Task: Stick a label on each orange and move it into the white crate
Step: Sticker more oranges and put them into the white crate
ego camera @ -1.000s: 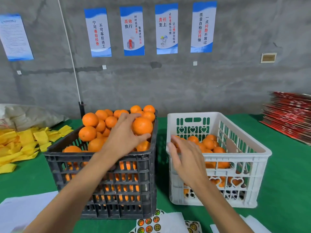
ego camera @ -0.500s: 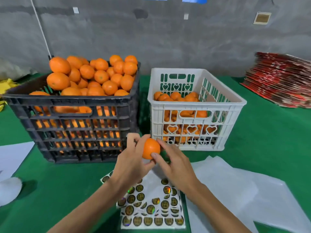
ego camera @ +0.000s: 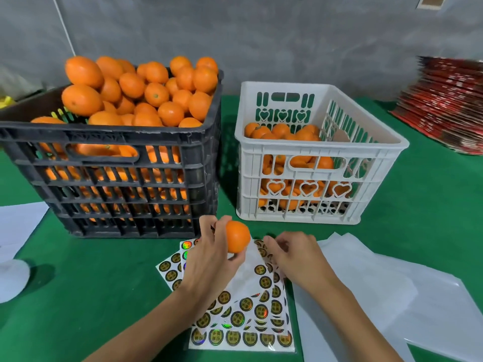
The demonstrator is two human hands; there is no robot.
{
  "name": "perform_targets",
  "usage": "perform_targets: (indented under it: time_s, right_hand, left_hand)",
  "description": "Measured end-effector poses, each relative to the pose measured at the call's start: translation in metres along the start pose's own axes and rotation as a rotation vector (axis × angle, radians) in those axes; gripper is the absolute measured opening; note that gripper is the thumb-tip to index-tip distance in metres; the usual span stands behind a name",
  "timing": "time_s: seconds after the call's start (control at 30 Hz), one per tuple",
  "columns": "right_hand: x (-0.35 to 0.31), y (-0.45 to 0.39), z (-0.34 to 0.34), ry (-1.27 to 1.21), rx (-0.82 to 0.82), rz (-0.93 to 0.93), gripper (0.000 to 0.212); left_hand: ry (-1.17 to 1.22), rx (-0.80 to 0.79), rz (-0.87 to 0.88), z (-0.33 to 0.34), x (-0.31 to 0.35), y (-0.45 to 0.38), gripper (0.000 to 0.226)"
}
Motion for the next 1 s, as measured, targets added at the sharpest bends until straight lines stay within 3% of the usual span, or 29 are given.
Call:
perform_targets:
  time_s: [0.13,0.27,0.47,0.57,0.67,0.77,0.87,1.0]
  right_hand:
    - [0.003,0.004,0.007,-0.297,-0.228,0.146,0.044]
    - [-0.003,0.011,0.017,-0.48,-0.365,0.111,0.044]
    - [-0.003,0.013,0.012,-0.413,-0.293,0.016,0.05]
    - [-0.005,0.013,0.011,-0.592,-0.345,0.088,0.062]
    - [-0.012,0.016,0.016,-0.657,-0.42,0.104,0.051]
    - [-0.012,0.015,0.015,-0.663,-0.378,0.126,0.048]
    - [-0.008,0.013,0.012,-0.675,-0.338,0.169,0.029]
    - [-0.021,0.022,0.025,-0.866,-0.54,0.22,0.03]
  left_hand:
    - [0.008,-0.015,-0.055,0.003,-0.004,-0.001,0.069]
    - [0.053,-0.025,-0.096,0.009,-0.011,-0.002,0.068]
    - [0.091,-0.018,-0.094,0.01,-0.017,0.0,0.071]
    - [0.098,-0.004,-0.087,0.008,-0.017,0.0,0.071]
    - [0.103,0.007,-0.083,0.007,-0.018,0.0,0.07]
    - [0.092,0.015,-0.072,0.008,-0.018,0.001,0.071]
    - [0.088,0.021,-0.064,0.008,-0.018,0.001,0.073]
    - [0.104,0.029,-0.053,0.007,-0.018,0.001,0.072]
Point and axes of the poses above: each hand's wrist, its own y-axis away from the middle knuckle, its own z-axis out of the palm, x = y × z, the point moved 5 cm from there along -y, towards the middle knuckle, and after that the axes turned 3 degrees about -x, right-handed, at the moved point
